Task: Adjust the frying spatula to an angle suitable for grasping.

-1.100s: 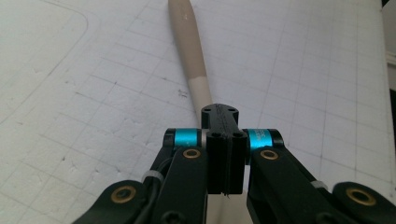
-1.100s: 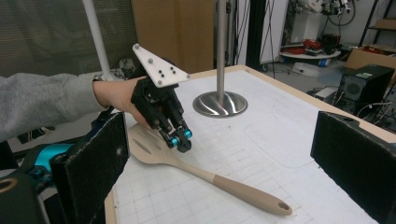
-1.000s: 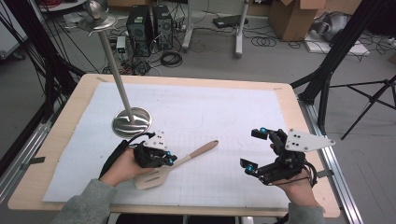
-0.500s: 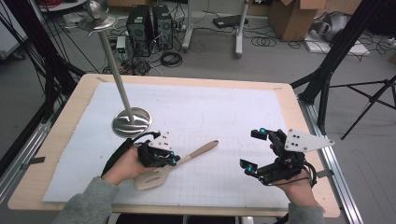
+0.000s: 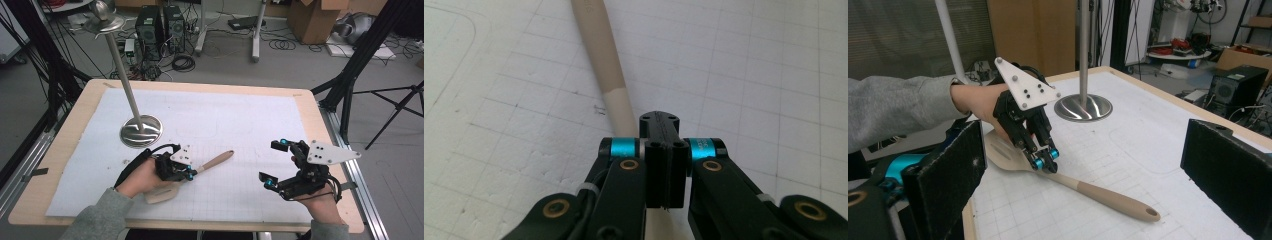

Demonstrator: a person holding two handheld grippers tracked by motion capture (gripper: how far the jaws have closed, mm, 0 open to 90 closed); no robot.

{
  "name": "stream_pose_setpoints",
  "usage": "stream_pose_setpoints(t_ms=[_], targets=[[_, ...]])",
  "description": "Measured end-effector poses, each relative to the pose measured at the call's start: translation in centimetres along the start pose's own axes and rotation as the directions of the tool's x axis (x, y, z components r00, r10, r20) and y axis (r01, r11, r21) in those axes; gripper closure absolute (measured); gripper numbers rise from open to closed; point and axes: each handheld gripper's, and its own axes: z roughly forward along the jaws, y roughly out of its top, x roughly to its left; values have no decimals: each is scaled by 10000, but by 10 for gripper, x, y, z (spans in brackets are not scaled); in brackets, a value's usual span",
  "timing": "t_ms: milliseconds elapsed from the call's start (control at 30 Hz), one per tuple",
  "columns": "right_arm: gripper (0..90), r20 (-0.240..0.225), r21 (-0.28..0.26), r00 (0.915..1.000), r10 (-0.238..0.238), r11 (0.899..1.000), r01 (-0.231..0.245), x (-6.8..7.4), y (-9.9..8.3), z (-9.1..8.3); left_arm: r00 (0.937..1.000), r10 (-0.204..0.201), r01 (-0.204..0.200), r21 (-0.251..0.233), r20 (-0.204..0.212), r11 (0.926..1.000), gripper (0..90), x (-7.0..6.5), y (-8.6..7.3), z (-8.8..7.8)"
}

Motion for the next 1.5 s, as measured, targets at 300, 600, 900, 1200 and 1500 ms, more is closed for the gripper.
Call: stream_pose_setpoints(t_ms=[300, 600, 900, 1200, 1500], targets=[[34, 114, 14, 9999, 71, 10000, -71, 1, -2, -4, 10000, -81, 82, 374, -47, 9993, 896, 1, 1, 6], [34, 115, 50, 9999, 82, 10000, -83, 1, -2, -5, 9999, -69, 56, 872, 155, 9962, 896, -1, 1, 13], [34, 177, -25, 9997, 147, 9999, -146, -1, -3, -7, 9987, -408, 379, 927, 300, 9950, 898, -1, -5, 12], [34, 174, -20, 9998, 114, 9999, -113, -2, -4, -7, 9984, -471, 436, 1023, 326, 9938, 898, 0, -12, 5], [34, 207, -29, 9997, 126, 9999, -126, -3, -5, -6, 9974, -631, 589, 1106, 348, 9921, 898, 3, -23, -6]])
